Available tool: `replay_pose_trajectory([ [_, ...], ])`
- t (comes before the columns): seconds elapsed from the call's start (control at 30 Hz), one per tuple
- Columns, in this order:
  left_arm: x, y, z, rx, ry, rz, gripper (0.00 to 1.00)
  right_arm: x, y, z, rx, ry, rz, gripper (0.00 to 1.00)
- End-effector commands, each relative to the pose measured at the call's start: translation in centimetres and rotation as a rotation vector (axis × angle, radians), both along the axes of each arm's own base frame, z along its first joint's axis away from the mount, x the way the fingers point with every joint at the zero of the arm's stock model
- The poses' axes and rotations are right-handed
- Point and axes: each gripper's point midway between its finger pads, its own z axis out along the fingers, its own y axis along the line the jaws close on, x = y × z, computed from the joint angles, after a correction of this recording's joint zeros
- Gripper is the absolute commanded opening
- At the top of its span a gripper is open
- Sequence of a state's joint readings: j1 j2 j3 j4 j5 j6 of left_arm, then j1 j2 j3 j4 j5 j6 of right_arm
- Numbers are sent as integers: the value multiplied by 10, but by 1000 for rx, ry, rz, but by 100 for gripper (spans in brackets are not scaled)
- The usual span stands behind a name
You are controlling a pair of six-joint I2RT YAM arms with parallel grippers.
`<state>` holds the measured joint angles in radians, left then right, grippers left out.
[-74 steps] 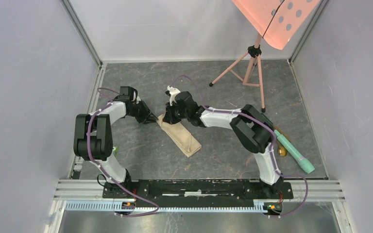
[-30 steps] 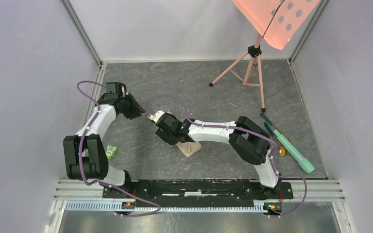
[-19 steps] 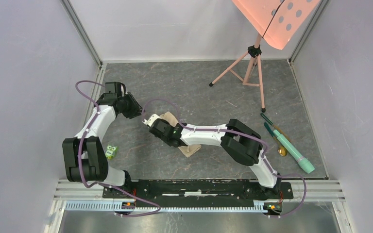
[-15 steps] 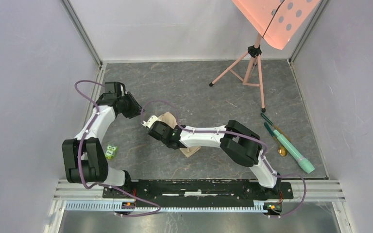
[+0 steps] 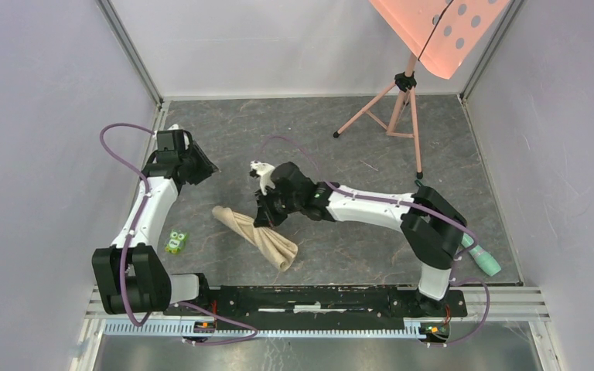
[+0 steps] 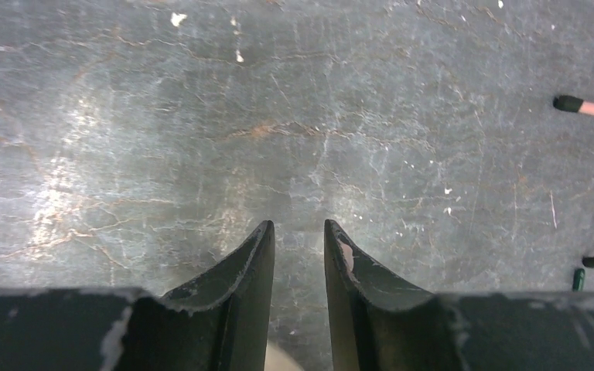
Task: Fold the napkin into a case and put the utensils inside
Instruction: Turn over the smaller rectangle-folded napkin at the center of the board.
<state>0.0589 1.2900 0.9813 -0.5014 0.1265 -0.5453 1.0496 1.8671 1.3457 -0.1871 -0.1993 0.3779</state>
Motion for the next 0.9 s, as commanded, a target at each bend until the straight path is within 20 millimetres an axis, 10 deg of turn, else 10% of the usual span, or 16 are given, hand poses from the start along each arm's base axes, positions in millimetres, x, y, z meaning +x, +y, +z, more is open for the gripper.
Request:
replay_pose_trajectory([
  [0.0, 2, 17, 16, 90, -50, 12, 37, -50, 9, 29, 348, 360, 146, 1],
  [0.33, 5, 2, 10, 39, -52, -60, 37, -9, -34, -34, 418, 542, 65, 2],
  [0.53, 7, -41, 6, -122, -80, -262, 41, 43, -76, -83, 235, 460, 23, 17],
  [0.73, -10, -105, -10, -315, 5, -463, 40, 90, -109, -44, -39, 155, 7, 55],
  [0.87, -31, -130, -18, -549, 54, -433, 30, 71, -114, -9, -142, 11, -34, 58],
])
